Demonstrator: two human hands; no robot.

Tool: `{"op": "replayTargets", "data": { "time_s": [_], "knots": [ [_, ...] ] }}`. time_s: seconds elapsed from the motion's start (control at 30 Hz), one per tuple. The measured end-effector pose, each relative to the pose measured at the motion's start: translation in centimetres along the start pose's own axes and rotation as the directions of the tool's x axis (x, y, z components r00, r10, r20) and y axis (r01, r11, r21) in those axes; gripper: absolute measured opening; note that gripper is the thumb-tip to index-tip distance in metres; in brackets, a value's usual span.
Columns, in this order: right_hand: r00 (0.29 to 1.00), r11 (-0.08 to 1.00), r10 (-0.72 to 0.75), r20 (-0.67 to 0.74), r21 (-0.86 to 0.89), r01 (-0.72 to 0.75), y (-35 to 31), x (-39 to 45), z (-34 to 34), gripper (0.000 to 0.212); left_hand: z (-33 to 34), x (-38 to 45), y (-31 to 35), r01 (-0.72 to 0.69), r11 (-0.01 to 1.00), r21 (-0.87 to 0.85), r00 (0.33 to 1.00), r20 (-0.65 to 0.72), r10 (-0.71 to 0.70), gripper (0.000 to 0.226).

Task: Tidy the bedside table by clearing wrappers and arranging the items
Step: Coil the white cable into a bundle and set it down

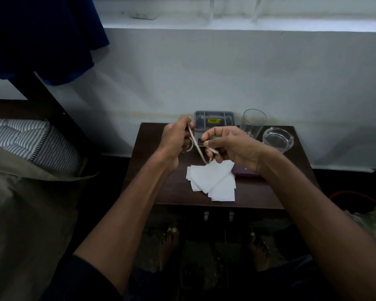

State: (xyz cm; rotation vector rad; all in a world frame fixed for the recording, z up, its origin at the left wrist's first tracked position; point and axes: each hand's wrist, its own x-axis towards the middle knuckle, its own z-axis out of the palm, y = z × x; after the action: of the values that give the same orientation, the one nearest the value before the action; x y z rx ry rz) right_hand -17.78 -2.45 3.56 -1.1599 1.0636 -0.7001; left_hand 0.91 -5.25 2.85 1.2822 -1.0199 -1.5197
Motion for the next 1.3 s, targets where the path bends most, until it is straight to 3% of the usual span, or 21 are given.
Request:
{"op": "replayTargets", "data": {
  "time_s": [0.07, 0.13, 0.2, 0.27, 0.33, 0.4, 0.5, 0.57, 0.67, 0.77, 0.83, 0.93, 1.07, 1.2, 1.3],
  "knots": [
    [0.985, 0.995, 0.092, -0.148, -0.026, -0.097, 0.1, 0.2, -0.5, 0.014, -0.3, 0.2, 0.2, 0.0, 0.999, -0.042, 1.0, -0.023, -0.001, 0.038],
    [0.958, 0.955, 0.148, -0.244, -0.216, -0.202, 0.5, 0.3, -0.8, 0.016, -0.6, 0.3, 0.3, 0.041, 0.984, -0.172, 0.999, 0.006, -0.041, 0.04],
    [0.95, 0.86, 0.169, -0.263, -0.431, -0.272, 1.0, 0.3, -0.6, 0.016, -0.7, 0.3, 0.4, 0.116, 0.924, -0.365, 0.99, 0.112, -0.08, 0.04],
    [0.952, 0.81, 0.168, -0.257, -0.514, -0.282, 1.7, 0.3, -0.2, 0.015, -0.9, 0.2, 0.7, 0.197, 0.838, -0.508, 0.96, 0.272, -0.061, 0.039],
    [0.961, 0.854, 0.113, -0.253, -0.469, -0.224, 1.8, 0.2, 0.5, 0.036, -1.1, -0.1, 1.1, 0.288, 0.773, -0.566, 0.898, 0.441, -0.012, 0.037],
    [0.981, 0.962, 0.054, -0.184, -0.255, -0.101, 1.4, 0.3, 0.8, 0.047, -1.2, -0.5, 1.4, 0.371, 0.748, -0.55, 0.818, 0.575, 0.017, 0.036],
    [1.0, 0.993, -0.021, -0.011, 0.119, 0.022, 0.3, -0.1, 1.3, 0.043, -1.1, -0.7, 1.4, 0.441, 0.739, -0.51, 0.768, 0.64, -0.016, 0.037],
    [0.998, 0.982, -0.053, 0.026, 0.182, 0.047, -0.1, -0.3, 1.5, 0.046, -0.9, -0.8, 1.4, 0.452, 0.737, -0.502, 0.77, 0.637, -0.038, 0.038],
    [0.994, 0.99, -0.038, 0.103, 0.142, 0.023, -0.1, -0.3, 1.2, 0.057, -0.8, -1.2, 1.7, 0.442, 0.717, -0.539, 0.764, 0.645, 0.014, 0.043],
    [0.984, 0.968, 0.054, 0.173, -0.252, -0.009, 0.7, -0.4, 1.3, 0.056, -0.9, -1.8, 2.7, 0.466, 0.641, -0.609, 0.706, 0.693, 0.145, 0.044],
    [0.991, 0.857, 0.077, 0.108, -0.515, -0.011, 1.5, -0.3, 1.5, 0.041, -0.8, -1.9, 3.1, 0.462, 0.646, -0.608, 0.685, 0.707, 0.177, 0.044],
    [0.999, 0.738, -0.005, 0.037, -0.674, 0.029, 1.8, 0.0, 1.3, 0.012, -0.5, -2.0, 3.0, 0.422, 0.702, -0.574, 0.716, 0.686, 0.131, 0.046],
    [0.999, 0.854, 0.04, 0.017, -0.52, -0.025, 1.0, -0.2, 0.8, 0.022, -0.4, -2.0, 2.4, 0.393, 0.708, -0.587, 0.75, 0.65, 0.123, 0.054],
    [0.968, 0.73, -0.065, -0.241, -0.673, -0.118, 1.0, 0.5, -0.2, 0.03, -0.7, -1.9, 2.2, 0.374, 0.751, -0.545, 0.739, 0.664, 0.113, 0.054],
    [0.883, 0.683, -0.12, -0.454, -0.683, -0.258, 0.9, 0.3, -0.1, 0.036, -1.1, -1.6, 1.9, 0.471, 0.709, -0.525, 0.703, 0.709, 0.058, 0.057]
  ]
}}
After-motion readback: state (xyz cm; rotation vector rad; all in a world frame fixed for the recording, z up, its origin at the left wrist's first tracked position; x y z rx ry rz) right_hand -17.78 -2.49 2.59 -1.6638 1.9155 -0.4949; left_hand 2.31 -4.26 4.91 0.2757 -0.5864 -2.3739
